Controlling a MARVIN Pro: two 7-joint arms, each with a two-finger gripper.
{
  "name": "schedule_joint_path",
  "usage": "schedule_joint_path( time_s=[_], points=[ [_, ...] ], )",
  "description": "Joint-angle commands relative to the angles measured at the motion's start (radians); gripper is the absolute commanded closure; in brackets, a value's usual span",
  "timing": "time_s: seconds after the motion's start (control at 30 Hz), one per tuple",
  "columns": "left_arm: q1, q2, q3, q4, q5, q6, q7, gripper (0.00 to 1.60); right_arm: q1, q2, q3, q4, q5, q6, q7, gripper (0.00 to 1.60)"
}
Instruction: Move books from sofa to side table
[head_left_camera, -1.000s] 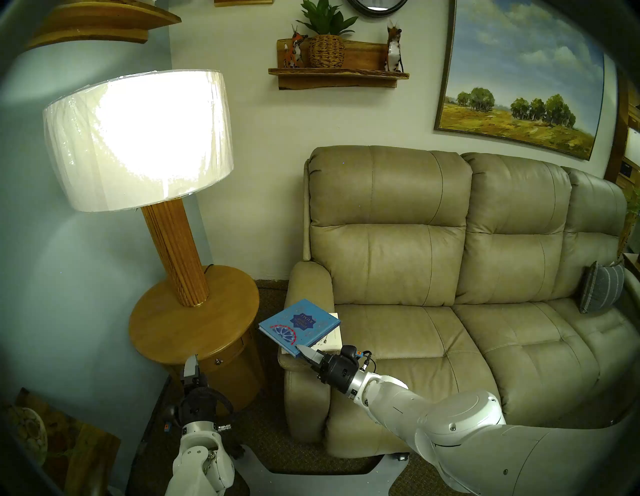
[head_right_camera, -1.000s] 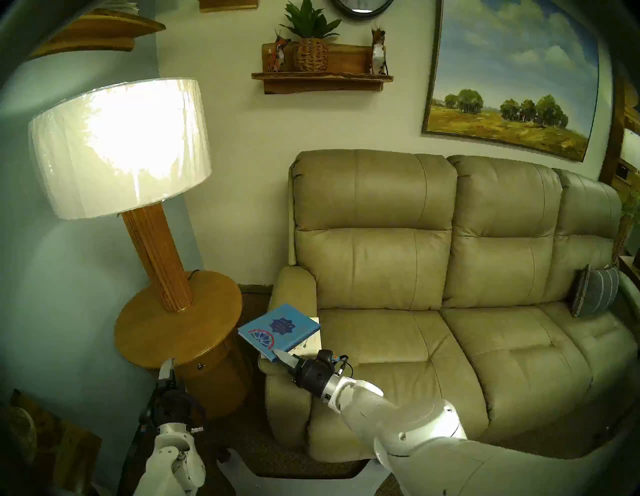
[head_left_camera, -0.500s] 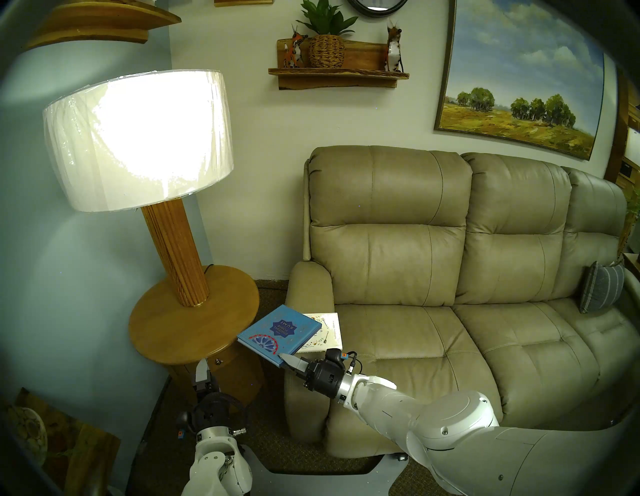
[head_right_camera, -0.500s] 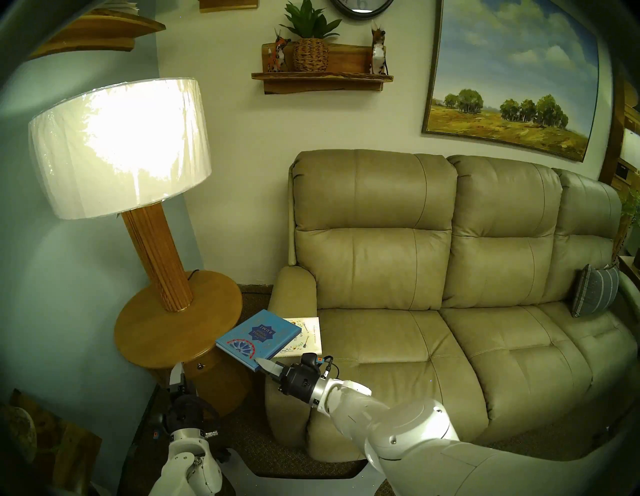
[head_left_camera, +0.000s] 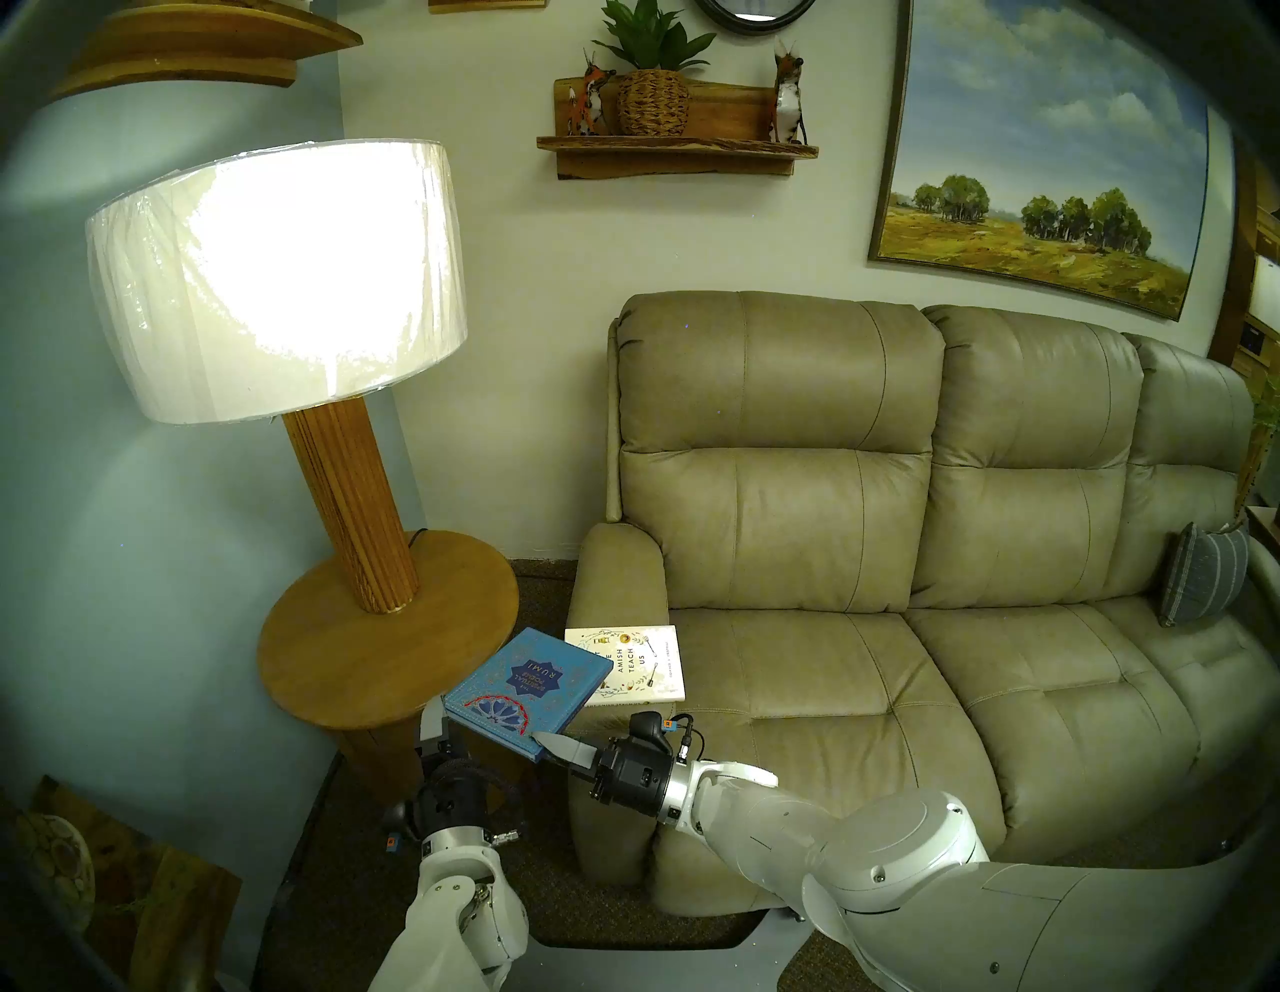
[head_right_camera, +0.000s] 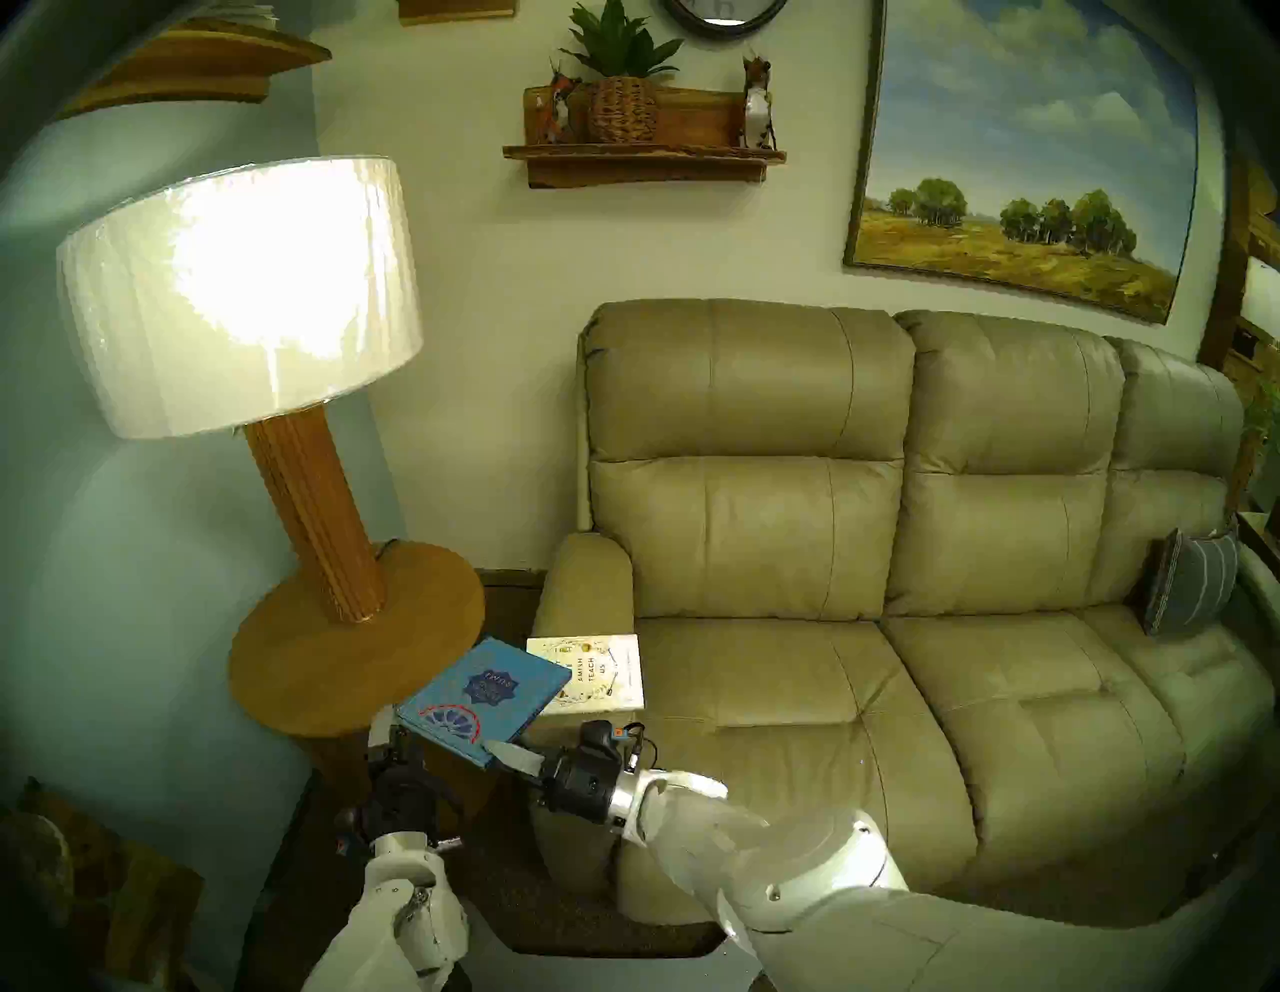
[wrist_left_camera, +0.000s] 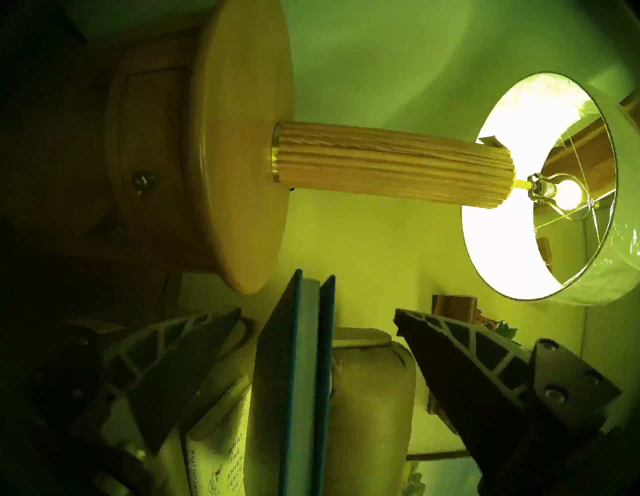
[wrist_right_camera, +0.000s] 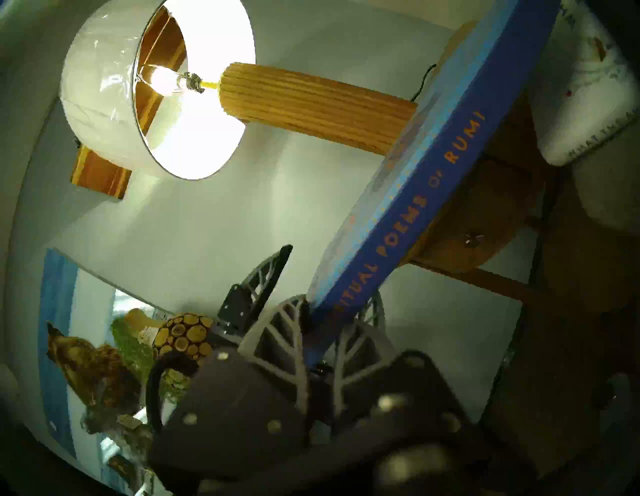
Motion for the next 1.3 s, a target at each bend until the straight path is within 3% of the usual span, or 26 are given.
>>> schedule_joint_path(
  time_s=[0.0,0.03,0.07,0.1,0.13,0.17,0.43,0.47,0.5,0.8,0.9,1.27],
  points=[
    [-0.086,0.011,0.032,0.011,-0.010,-0.024,0.011,0.00,0.004,-0.016,0.000,-0.002,0.001,-0.006,0.053,1.60],
    [-0.089,0.010,0.030,0.014,-0.023,-0.009,0.017,0.16,0.004,-0.016,0.000,-0.002,0.000,-0.006,0.053,1.60],
    [-0.093,0.010,0.031,0.020,-0.019,-0.028,0.010,0.41,0.003,-0.016,0.003,-0.002,0.000,-0.008,0.053,1.60],
    [-0.095,0.009,0.032,0.024,-0.016,-0.048,0.006,0.96,0.004,-0.016,0.004,-0.002,0.000,-0.008,0.053,1.60],
    [-0.095,0.006,0.024,0.026,-0.020,-0.037,0.006,1.20,0.004,-0.015,0.005,-0.002,-0.001,-0.008,0.053,1.60],
    [-0.094,0.005,0.018,0.025,-0.020,-0.035,0.005,1.60,0.004,-0.014,0.005,-0.002,-0.001,-0.007,0.053,1.60],
    [-0.074,0.012,-0.006,-0.018,-0.020,-0.054,-0.053,1.60,0.001,0.002,0.025,-0.002,0.013,0.002,0.053,1.60],
    [-0.075,0.012,-0.014,-0.024,-0.028,-0.055,-0.054,1.60,0.000,0.005,0.036,-0.002,0.022,0.003,0.052,1.14],
    [-0.078,0.012,-0.020,-0.025,-0.025,-0.064,-0.060,1.60,0.001,0.009,0.038,-0.002,0.022,0.004,0.053,0.00],
    [-0.127,0.030,-0.116,-0.025,-0.061,-0.122,-0.015,1.60,-0.012,0.072,0.086,-0.010,0.052,0.019,0.053,0.00],
    [-0.170,0.046,-0.162,-0.009,-0.083,-0.150,0.051,1.60,-0.015,0.102,0.112,-0.007,0.071,0.025,0.053,0.00],
    [-0.258,0.090,-0.195,0.060,-0.070,-0.244,0.220,1.60,-0.018,0.127,0.142,-0.008,0.097,0.044,0.053,0.00]
  ],
)
